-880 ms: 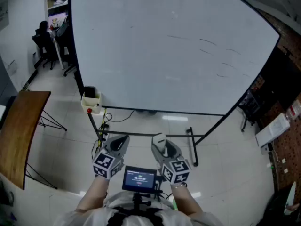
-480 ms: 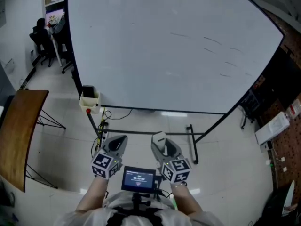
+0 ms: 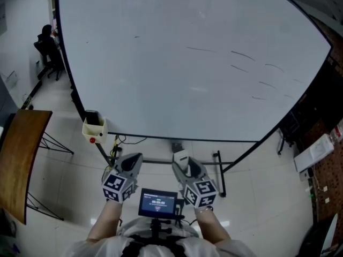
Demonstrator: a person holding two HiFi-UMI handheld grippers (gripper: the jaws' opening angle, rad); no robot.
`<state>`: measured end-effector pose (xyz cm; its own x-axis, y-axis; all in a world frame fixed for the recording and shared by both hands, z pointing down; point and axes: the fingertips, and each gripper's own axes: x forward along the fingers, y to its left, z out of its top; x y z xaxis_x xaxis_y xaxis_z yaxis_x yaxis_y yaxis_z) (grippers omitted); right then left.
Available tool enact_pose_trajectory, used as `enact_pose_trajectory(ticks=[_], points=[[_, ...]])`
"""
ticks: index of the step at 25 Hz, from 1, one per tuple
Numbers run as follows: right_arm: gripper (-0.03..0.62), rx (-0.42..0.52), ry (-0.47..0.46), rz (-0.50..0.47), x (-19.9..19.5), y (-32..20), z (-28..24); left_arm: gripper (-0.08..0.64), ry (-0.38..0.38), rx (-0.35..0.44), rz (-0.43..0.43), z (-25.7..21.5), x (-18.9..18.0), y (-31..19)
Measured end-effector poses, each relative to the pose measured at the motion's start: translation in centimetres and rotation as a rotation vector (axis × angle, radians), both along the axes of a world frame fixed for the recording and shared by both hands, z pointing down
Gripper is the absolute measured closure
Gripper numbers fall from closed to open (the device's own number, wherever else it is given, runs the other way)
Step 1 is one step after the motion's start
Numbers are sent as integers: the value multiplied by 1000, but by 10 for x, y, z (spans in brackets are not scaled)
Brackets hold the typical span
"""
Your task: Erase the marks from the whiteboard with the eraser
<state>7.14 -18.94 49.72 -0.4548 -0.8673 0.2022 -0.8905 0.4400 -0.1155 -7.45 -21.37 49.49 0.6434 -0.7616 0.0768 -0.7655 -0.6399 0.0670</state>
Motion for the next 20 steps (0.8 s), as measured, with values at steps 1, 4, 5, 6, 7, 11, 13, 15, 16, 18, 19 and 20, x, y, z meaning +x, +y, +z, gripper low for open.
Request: enact_pose_trajectory(ticks=[1, 4, 5, 6, 7, 11, 13, 15, 16, 18, 19, 20], points=[[324, 3, -1, 0, 7, -8, -2, 555, -1, 2, -3, -2, 6, -8], [324, 10, -1, -1, 29, -34, -6, 555, -2, 15, -9, -10, 24, -32], [324, 14, -1, -2, 35, -43, -8, 555, -3, 18, -12, -11, 30, -40], [324, 19, 0, -6, 41, -51, -10, 555, -4, 20, -15, -12, 36, -48], [324, 21, 2, -12, 47, -58, -11, 555, -5, 21, -20, -13, 42, -55], [324, 17, -5, -48, 64, -82, -17, 555, -10, 30, -38, -19, 63, -78], [324, 26, -13, -57, 71, -91, -22, 555, -13, 32, -45, -21, 71, -85], [324, 33, -21, -55, 77, -100, -24, 555, -20, 27, -44, -17, 76, -89], [324, 33, -26, -54, 78, -103, -25, 555, -26, 22, -41, -15, 78, -91], [324, 29, -33, -59, 79, -107, -24, 555, -31, 19, -34, -15, 83, -95], [324, 29, -36, -65, 79, -108, -24, 555, -34, 20, -26, -18, 86, -97], [324, 31, -41, -70, 78, -109, -26, 555, -36, 23, -15, -20, 89, -99]])
